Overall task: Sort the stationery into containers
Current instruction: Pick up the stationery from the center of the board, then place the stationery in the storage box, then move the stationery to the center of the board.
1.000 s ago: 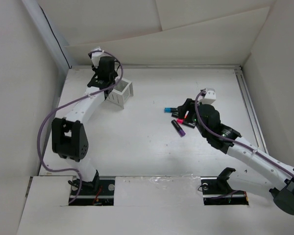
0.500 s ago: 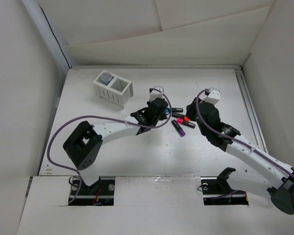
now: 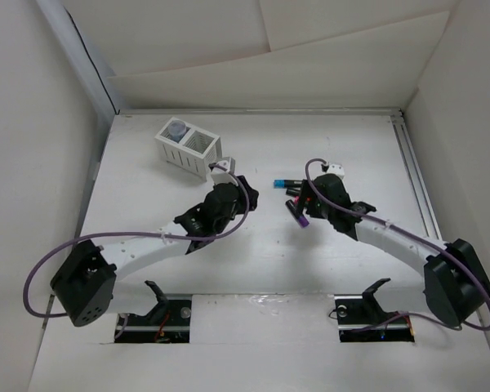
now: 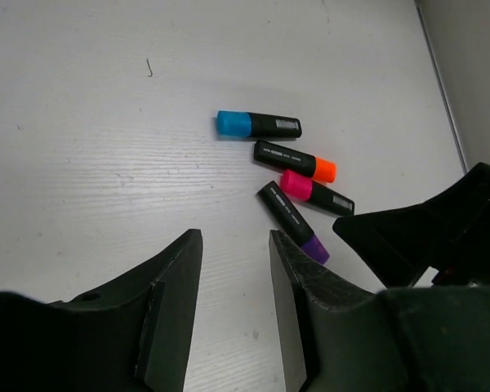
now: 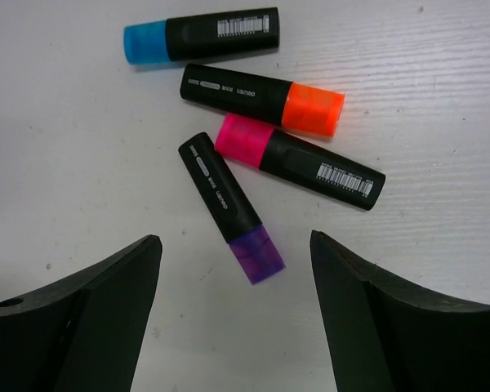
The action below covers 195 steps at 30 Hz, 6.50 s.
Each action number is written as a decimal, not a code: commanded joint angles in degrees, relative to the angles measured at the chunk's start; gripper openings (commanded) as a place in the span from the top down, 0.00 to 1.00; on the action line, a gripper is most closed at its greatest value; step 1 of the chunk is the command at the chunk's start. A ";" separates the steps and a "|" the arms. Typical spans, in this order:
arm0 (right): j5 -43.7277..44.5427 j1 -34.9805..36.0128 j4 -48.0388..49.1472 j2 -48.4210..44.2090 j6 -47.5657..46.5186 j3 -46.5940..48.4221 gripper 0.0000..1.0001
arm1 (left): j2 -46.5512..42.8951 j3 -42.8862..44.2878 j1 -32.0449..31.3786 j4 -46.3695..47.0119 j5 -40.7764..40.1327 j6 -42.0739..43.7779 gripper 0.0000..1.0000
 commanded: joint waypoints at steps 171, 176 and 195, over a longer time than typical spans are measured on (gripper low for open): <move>-14.14 6.01 12.26 -11.29 -3.34 -2.69 0.02 | 33.45 47.59 30.65 -13.96 -12.33 17.04 0.70; -11.34 3.99 12.26 -10.77 -2.72 -3.22 0.02 | 31.26 45.66 30.64 -13.43 -11.54 15.46 0.50; -11.06 -14.20 7.78 5.66 0.53 2.49 0.10 | 2.33 5.93 11.86 10.39 6.56 1.57 0.64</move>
